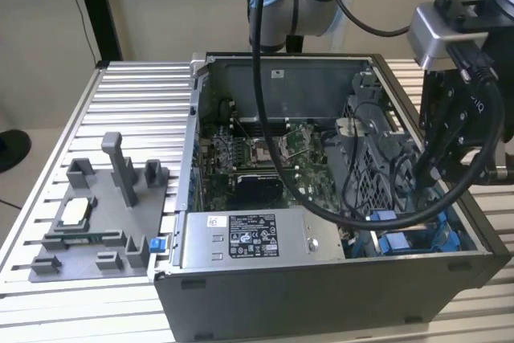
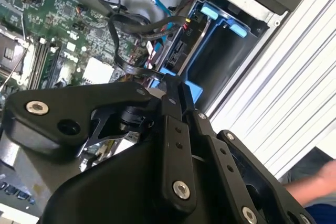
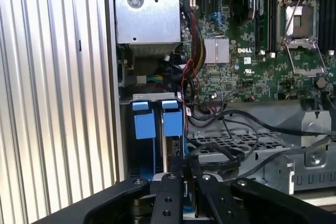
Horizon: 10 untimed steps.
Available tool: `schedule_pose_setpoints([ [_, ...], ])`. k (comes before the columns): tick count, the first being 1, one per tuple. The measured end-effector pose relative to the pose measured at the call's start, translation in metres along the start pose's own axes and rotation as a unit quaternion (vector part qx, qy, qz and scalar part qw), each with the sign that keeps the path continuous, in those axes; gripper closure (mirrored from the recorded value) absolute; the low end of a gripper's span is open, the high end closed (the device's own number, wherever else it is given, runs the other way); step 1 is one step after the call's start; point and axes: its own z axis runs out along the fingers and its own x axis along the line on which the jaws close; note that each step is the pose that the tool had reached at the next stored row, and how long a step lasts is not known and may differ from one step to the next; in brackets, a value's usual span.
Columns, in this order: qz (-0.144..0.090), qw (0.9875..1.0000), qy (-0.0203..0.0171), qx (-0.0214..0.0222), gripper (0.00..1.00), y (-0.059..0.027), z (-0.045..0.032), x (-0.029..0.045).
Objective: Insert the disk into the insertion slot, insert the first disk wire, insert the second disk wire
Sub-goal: 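Insert the second disk wire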
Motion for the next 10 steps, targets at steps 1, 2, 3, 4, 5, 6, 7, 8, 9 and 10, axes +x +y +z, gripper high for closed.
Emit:
schedule_pose_setpoints([
  [1,0.0,1.0,0.0014,0.0031,1.0,0.0013,0.0006,0.0002],
  [2,-0.001,1.0,0.003,0.0058,1.0,0.0025,0.0012,0.0003],
  [3,-0.001,1.0,0.005,0.0083,1.0,0.0035,0.0018,0.0004],
  [4,-0.001,0.9999,0.0071,0.0102,1.0,0.0043,0.0024,0.0005],
  [5,-0.002,0.9999,0.0093,0.0116,1.0,0.0048,0.0031,0.0006],
  [6,-0.002,0.9998,0.0115,0.0128,1.0,0.0052,0.0039,0.0006],
  [7,-0.002,0.9998,0.0134,0.014,1.0,0.0055,0.0049,0.0007],
  [8,-0.002,0.9998,0.0144,0.015,1.0,0.0057,0.0057,0.0008],
  [9,-0.002,0.9998,0.0147,0.0152,1.0,0.0057,0.006,0.0009],
  [10,-0.002,0.9998,0.0149,0.0152,1.0,0.0057,0.0059,0.0009],
])
